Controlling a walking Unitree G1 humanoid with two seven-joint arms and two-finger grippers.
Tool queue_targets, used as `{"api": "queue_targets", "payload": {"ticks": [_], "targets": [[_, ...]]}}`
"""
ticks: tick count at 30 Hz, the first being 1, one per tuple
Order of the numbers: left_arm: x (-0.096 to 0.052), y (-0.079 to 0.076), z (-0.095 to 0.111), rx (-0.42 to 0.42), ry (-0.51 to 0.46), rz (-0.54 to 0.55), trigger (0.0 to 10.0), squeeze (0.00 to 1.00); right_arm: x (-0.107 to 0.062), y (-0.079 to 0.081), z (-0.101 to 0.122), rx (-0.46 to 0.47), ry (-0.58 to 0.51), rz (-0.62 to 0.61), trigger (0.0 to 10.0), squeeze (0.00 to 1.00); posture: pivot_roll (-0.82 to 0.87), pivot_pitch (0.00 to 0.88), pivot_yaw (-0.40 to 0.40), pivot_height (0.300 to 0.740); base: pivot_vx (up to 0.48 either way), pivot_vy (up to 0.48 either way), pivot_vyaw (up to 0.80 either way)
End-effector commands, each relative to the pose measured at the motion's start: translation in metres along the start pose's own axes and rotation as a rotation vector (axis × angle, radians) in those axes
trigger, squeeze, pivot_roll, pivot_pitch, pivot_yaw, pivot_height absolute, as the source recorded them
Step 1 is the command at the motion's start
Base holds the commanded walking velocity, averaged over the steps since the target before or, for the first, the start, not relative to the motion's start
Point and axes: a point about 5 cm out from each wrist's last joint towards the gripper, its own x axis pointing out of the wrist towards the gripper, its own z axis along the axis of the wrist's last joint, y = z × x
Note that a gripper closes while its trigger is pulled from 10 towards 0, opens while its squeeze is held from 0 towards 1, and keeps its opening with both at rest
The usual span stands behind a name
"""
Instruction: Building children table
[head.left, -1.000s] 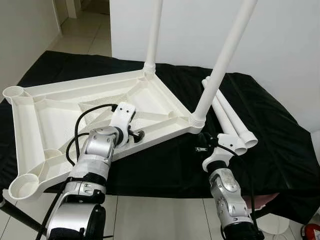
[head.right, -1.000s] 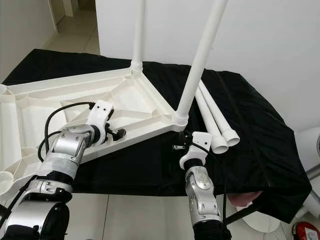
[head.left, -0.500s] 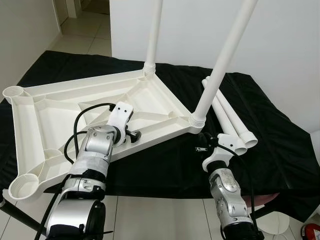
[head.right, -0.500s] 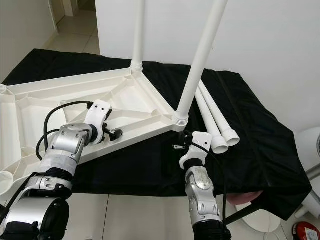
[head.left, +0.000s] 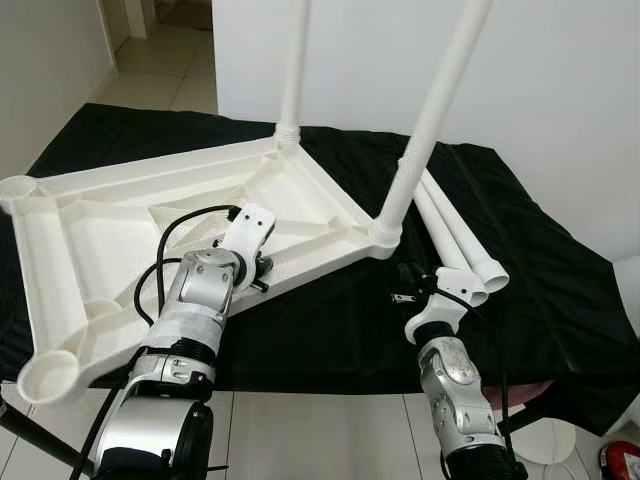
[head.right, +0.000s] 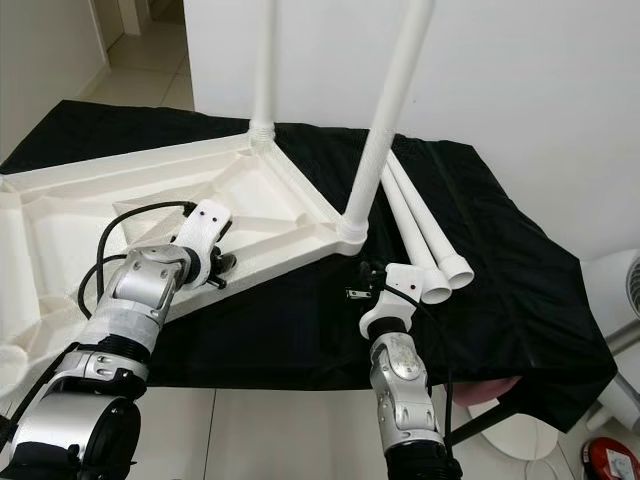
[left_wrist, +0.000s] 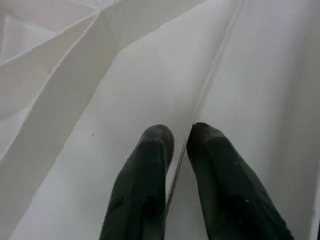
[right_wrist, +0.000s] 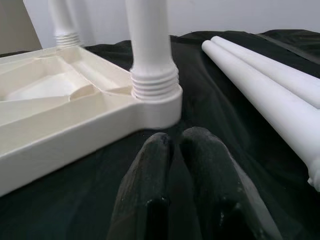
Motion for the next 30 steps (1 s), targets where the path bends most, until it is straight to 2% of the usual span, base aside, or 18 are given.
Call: {"api": "queue_targets", "payload": {"ticks": [1, 10, 11, 12, 13, 16, 17, 19, 20, 22, 23, 24, 25, 30], "targets": [[-0.007, 0.028, 0.000, 0.007, 0.010, 0.462, 0.0, 0.00, 0.000, -0.002, -0.001, -0.001, 0.001, -0.016, 10.0, 0.00, 0.03, 0.000, -0.084, 0.740, 0.000, 0.000, 0.00], [-0.006, 0.024, 0.006, 0.023, -0.016, 0.460, 0.0, 0.00, 0.000, -0.002, -0.002, 0.000, 0.001, -0.022, 10.0, 0.00, 0.03, 0.000, -0.080, 0.740, 0.000, 0.000, 0.00], [-0.006, 0.023, 0.009, 0.027, -0.038, 0.454, 2.5, 0.00, 0.000, -0.002, -0.002, 0.000, 0.002, -0.023, 10.0, 0.00, 0.03, 0.000, -0.080, 0.740, 0.000, 0.000, 0.00], [-0.006, 0.021, 0.012, 0.026, -0.058, 0.443, 8.9, 0.00, 0.000, -0.002, -0.002, -0.001, 0.003, -0.023, 10.0, 0.00, 0.03, 0.000, -0.080, 0.740, 0.000, 0.000, 0.00], [-0.006, 0.020, 0.013, 0.026, -0.071, 0.437, 10.0, 0.00, 0.000, -0.003, -0.002, -0.001, 0.003, -0.023, 10.0, 0.00, 0.03, 0.000, -0.080, 0.740, 0.000, 0.000, 0.00], [-0.006, 0.018, 0.017, 0.042, -0.096, 0.424, 10.0, 0.00, 0.000, -0.003, -0.002, -0.001, 0.004, -0.024, 10.0, 0.00, 0.03, 0.000, -0.080, 0.740, 0.000, 0.000, 0.00], [-0.006, 0.016, 0.022, 0.052, -0.136, 0.411, 10.0, 0.00, 0.000, -0.003, -0.002, -0.002, 0.004, -0.025, 10.0, 0.00, 0.03, 0.000, -0.081, 0.740, 0.000, 0.000, 0.00], [-0.006, 0.016, 0.022, 0.052, -0.136, 0.411, 10.0, 0.00, 0.000, -0.003, -0.002, -0.002, 0.004, -0.025, 10.0, 0.00, 0.03, 0.000, -0.081, 0.740, 0.000, 0.000, 0.00], [-0.007, 0.012, 0.028, 0.078, -0.182, 0.388, 10.0, 0.00, -0.001, -0.003, -0.002, -0.002, 0.004, -0.025, 10.0, 0.00, 0.03, 0.000, -0.081, 0.740, 0.000, 0.000, 0.00], [-0.007, 0.012, 0.028, 0.078, -0.182, 0.388, 10.0, 0.00, -0.001, -0.003, -0.002, -0.002, 0.004, -0.025, 10.0, 0.00, 0.03, 0.000, -0.081, 0.740, 0.000, 0.000, 0.00], [-0.008, 0.006, 0.035, 0.088, -0.239, 0.351, 10.0, 0.00, 0.000, -0.003, -0.003, -0.002, 0.005, -0.025, 10.0, 0.00, 0.03, 0.000, -0.082, 0.740, 0.000, 0.000, 0.00], [-0.008, 0.006, 0.035, 0.088, -0.239, 0.351, 10.0, 0.00, 0.000, -0.003, -0.003, -0.002, 0.005, -0.025, 10.0, 0.00, 0.03, 0.000, -0.082, 0.740, 0.000, 0.000, 0.00], [-0.010, -0.005, 0.041, 0.065, -0.324, 0.268, 10.0, 1.00, 0.000, -0.002, -0.003, -0.002, 0.005, -0.024, 10.0, 0.00, 0.03, 0.000, -0.082, 0.740, 0.000, 0.000, 0.00], [-0.014, -0.009, 0.045, 0.029, -0.371, 0.236, 10.0, 1.00, 0.000, -0.002, -0.003, -0.002, 0.004, -0.025, 10.0, 0.00, 0.03, 0.000, -0.082, 0.740, 0.000, 0.000, 0.00]]}}
